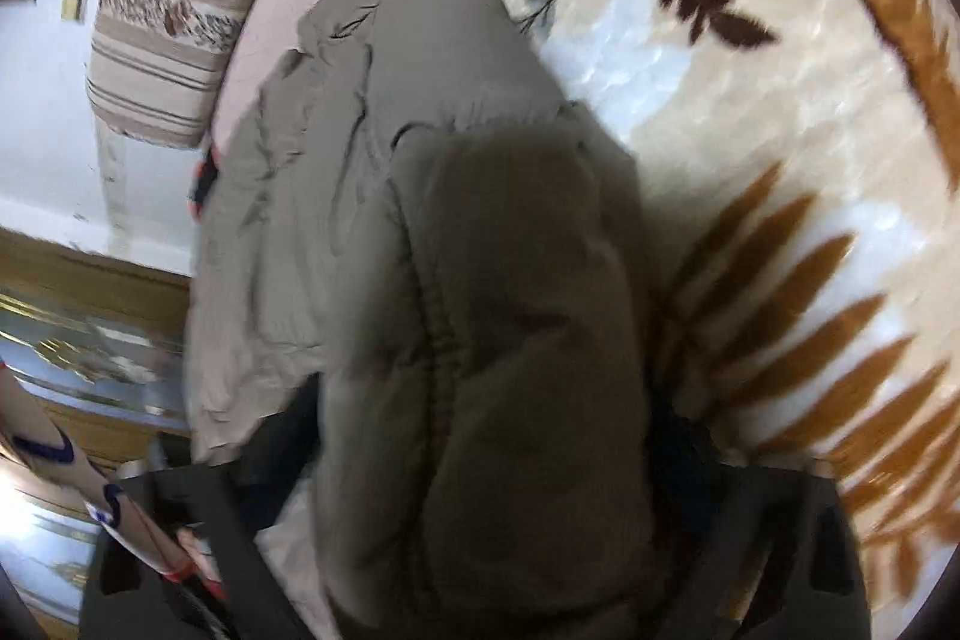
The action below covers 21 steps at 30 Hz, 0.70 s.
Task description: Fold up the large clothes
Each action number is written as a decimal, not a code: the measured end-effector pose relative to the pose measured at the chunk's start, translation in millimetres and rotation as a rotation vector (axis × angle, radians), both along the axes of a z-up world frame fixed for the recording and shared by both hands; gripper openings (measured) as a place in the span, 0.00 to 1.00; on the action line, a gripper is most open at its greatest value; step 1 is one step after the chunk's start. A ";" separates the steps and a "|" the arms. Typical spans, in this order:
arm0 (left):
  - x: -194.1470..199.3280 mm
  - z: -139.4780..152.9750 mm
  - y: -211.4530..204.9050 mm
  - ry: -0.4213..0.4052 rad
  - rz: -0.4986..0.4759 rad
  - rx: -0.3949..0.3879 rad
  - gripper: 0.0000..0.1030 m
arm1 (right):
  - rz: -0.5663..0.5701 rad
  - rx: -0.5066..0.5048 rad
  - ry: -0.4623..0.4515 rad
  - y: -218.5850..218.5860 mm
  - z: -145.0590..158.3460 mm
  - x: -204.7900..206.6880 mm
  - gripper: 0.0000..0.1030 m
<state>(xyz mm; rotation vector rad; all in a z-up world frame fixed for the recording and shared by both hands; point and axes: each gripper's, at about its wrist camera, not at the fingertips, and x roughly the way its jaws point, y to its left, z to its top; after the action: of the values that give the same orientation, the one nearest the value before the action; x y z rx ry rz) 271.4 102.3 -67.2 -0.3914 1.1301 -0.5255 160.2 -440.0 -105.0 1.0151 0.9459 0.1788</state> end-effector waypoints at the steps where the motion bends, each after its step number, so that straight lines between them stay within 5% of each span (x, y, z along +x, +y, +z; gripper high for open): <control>1: -8.9 11.6 -1.6 -0.023 -0.017 0.021 0.58 | 0.014 -0.005 -0.022 5.1 8.9 -4.4 0.76; 7: -37.0 31.7 6.4 -0.051 -0.026 0.095 0.57 | 0.081 0.011 -0.152 24.4 42.8 -37.5 0.69; 10: -21.9 9.0 5.7 -0.019 0.012 0.159 0.76 | 0.066 -0.141 -0.045 31.6 23.7 -31.6 0.70; 13: -19.4 5.4 12.4 -0.003 0.081 0.145 0.80 | -0.042 -0.146 0.015 21.7 6.7 -30.6 0.90; 15: -26.4 17.2 14.7 -0.020 0.098 0.163 0.80 | -0.117 -0.148 0.034 18.8 11.2 -36.5 0.91; 21: -70.1 72.0 29.0 -0.231 0.183 0.409 0.80 | -0.299 -0.488 -0.038 16.9 90.1 -81.2 0.91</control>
<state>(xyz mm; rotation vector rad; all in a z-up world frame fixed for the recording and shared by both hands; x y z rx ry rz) 201.3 131.3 4.9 -0.0735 0.9380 -0.1643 79.0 -423.1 -14.9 0.6839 0.7413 -0.2714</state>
